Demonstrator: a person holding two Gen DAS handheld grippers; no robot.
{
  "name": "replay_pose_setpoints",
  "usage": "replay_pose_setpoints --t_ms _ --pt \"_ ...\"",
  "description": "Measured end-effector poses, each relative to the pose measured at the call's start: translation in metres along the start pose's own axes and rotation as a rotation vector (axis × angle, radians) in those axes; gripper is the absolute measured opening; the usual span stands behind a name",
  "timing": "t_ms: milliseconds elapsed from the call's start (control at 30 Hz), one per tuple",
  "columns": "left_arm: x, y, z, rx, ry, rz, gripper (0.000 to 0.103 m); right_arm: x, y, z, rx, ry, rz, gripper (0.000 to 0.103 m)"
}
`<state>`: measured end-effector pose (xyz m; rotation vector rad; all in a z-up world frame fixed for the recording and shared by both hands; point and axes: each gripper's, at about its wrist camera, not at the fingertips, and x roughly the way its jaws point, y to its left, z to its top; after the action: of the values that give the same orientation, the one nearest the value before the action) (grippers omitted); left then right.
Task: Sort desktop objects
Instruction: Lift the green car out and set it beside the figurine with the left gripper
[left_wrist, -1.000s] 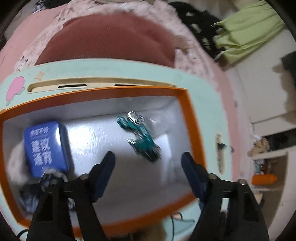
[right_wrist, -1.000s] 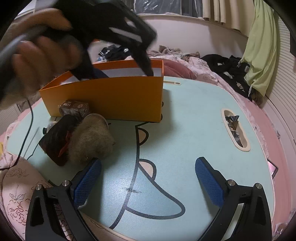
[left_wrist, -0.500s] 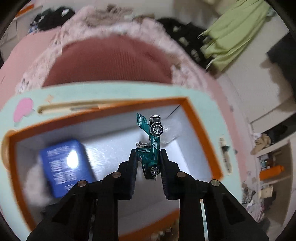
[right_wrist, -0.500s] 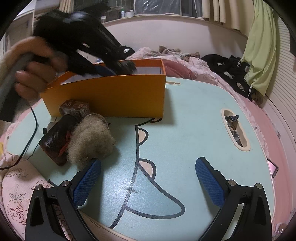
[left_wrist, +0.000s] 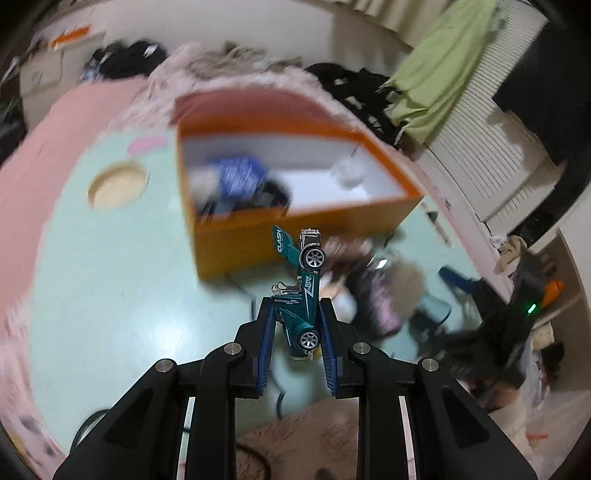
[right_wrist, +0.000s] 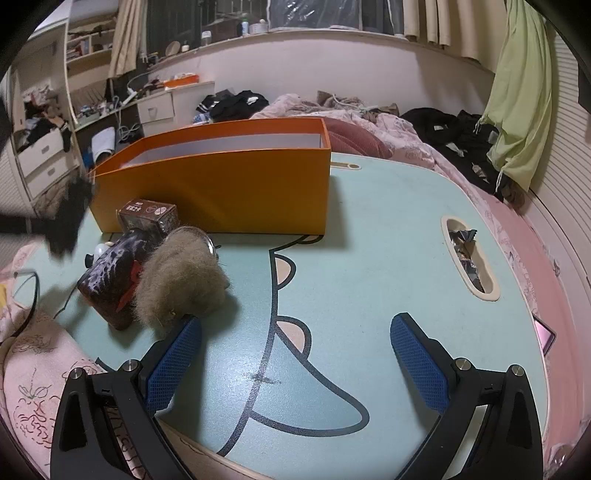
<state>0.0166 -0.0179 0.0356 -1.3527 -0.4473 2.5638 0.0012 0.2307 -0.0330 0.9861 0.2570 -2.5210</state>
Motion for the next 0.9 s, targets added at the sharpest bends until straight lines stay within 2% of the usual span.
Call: replay_pose_setpoints --t_ms 100,200,233,300,367,400,467,567,633,667,700,733,767,900 --pt "0.017 0.003 -0.007 0.004 0.014 0.024 0.025 0.0 0.001 0.0 0.0 0.0 -0.001 0.102" --pt "0.022 -0.01 -0.005 0.045 -0.029 0.082 0.027 0.0 0.0 0.0 0.0 0.0 -0.001 0.102" --pt "0.018 -0.013 -0.009 0.047 -0.034 0.094 0.03 0.0 0.0 0.0 0.0 0.0 -0.001 0.102" --pt "0.011 -0.019 -0.012 0.056 -0.051 0.095 0.043 0.0 0.001 0.0 0.0 0.0 -0.001 0.102" --pt "0.004 -0.019 -0.016 0.064 -0.086 0.09 0.071 0.0 0.001 0.0 0.0 0.0 -0.001 0.102" --pt "-0.002 -0.018 -0.019 0.068 -0.11 0.093 0.075 0.0 0.0 0.0 0.0 0.0 -0.001 0.102" --pt "-0.011 -0.015 -0.029 0.085 -0.152 0.123 0.078 0.0 0.0 -0.001 0.0 0.0 -0.001 0.102" --pt "-0.013 -0.011 -0.039 0.109 -0.171 0.175 0.079 0.0 0.0 -0.001 0.0 0.0 -0.001 0.102" --pt "0.001 -0.011 -0.047 0.133 -0.155 0.182 0.081 0.0 0.0 -0.001 0.0 0.0 -0.001 0.102" --pt "0.009 -0.01 -0.05 0.142 -0.128 0.197 0.085 0.0 0.001 -0.001 0.0 0.001 -0.002 0.102" --pt "0.017 -0.014 -0.052 0.184 -0.134 0.249 0.089 0.0 0.001 0.0 -0.003 0.001 -0.005 0.102" --pt "0.022 -0.017 -0.052 0.203 -0.118 0.273 0.097 0.001 0.001 0.0 -0.003 0.002 -0.006 0.102" --pt "0.024 -0.017 -0.049 0.2 -0.108 0.266 0.101 0.002 0.0 0.0 -0.001 0.002 -0.004 0.102" --pt "0.027 -0.013 -0.045 0.179 -0.093 0.284 0.103 0.002 0.0 0.0 0.0 0.001 -0.003 0.102"
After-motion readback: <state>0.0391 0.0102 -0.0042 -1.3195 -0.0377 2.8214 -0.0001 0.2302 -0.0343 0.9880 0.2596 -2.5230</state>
